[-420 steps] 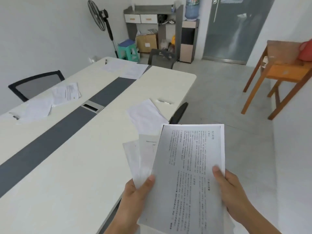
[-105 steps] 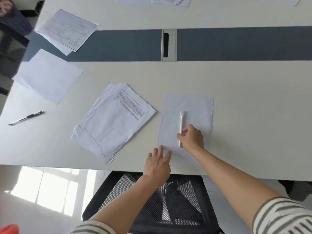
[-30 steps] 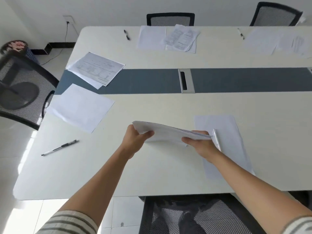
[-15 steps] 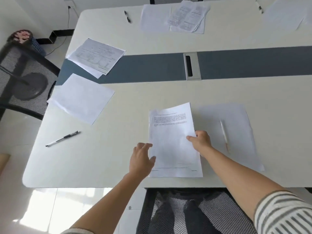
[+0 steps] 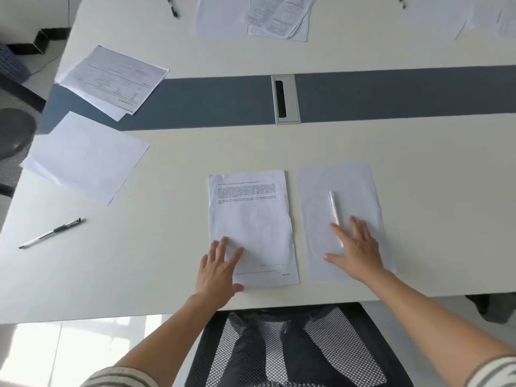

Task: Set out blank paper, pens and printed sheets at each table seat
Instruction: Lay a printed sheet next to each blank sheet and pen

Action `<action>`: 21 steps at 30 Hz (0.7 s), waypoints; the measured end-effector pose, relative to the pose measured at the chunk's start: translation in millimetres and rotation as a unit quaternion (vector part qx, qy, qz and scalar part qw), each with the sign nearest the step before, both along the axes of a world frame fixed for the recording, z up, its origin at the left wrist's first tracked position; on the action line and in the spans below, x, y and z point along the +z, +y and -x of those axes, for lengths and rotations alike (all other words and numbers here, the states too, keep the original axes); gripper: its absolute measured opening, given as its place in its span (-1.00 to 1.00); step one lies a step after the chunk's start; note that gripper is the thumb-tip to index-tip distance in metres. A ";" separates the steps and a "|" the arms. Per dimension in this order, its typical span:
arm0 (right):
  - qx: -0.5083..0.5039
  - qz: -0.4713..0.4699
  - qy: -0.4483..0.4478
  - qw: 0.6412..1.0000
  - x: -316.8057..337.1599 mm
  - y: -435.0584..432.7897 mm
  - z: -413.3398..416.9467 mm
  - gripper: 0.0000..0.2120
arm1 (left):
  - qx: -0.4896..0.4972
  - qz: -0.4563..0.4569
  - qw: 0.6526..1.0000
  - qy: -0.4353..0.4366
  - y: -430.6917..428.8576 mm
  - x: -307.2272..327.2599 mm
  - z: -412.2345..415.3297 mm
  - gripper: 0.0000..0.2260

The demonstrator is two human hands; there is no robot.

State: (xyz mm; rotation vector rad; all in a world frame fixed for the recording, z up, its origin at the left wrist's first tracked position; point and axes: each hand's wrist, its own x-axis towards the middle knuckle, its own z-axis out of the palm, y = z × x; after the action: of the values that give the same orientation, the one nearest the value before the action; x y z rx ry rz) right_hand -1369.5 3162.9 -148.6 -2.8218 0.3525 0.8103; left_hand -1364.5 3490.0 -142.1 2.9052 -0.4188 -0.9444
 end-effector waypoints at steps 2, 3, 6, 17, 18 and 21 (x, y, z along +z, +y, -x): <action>0.008 -0.002 -0.004 1.000 -2.0 3.8 2.2 -0.19 | 0.011 0.006 1.000 -0.005 -1.2 0.5 -4.1 -0.21; 0.007 -0.002 -0.004 1.000 -2.6 5.7 2.9 -0.19 | 0.013 0.005 1.000 -0.006 -1.8 0.8 -5.7 -0.21; 0.004 -0.001 -0.008 1.000 -3.1 9.6 3.6 -0.19 | 0.014 0.002 1.000 -0.007 -3.2 0.9 -9.1 -0.20; 0.017 0.000 0.002 1.000 -3.3 12.5 -0.4 -0.18 | 0.009 0.001 1.000 -0.005 -4.5 0.3 -12.4 -0.19; 0.018 -0.001 0.005 1.000 -2.3 12.3 -0.8 -0.18 | 0.006 0.002 1.000 -0.005 -4.3 0.8 -12.5 -0.19; 0.008 -0.011 -0.019 1.000 6.0 13.2 0.6 -0.24 | 0.015 0.019 1.000 -0.011 -2.6 7.3 -12.3 -0.25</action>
State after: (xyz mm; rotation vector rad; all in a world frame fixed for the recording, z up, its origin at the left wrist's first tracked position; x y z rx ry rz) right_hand -1370.1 3176.1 -142.5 -2.8194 0.3145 0.7573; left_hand -1352.2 3487.4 -134.8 2.8815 -0.3897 -0.8904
